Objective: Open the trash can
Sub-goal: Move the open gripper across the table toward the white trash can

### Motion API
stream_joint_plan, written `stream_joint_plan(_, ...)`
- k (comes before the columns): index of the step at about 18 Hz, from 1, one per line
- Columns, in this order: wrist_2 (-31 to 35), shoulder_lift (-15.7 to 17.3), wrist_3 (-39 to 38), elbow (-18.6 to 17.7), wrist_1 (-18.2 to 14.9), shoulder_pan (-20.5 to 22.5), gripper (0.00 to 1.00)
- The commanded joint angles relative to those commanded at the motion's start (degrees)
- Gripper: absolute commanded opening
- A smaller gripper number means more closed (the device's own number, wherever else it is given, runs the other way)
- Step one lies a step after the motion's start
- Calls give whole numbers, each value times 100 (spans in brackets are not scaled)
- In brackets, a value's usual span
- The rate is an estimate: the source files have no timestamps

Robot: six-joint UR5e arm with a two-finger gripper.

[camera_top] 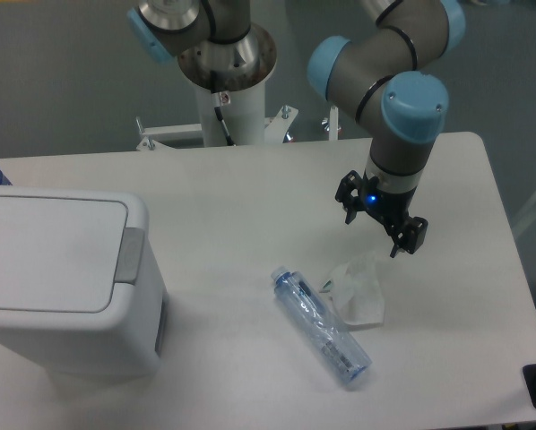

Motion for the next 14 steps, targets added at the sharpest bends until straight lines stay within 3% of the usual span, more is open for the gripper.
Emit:
stream_joint_plan(3,-26,26,-35,44,-17,0,100)
stream_joint_plan(6,-79,105,-630,131,-44,-61,100)
stream_joint_plan(9,-114,158,-1885,193,-44,-360,100)
stream_joint_plan(14,-509,158,-4048,658,-70,-869,100)
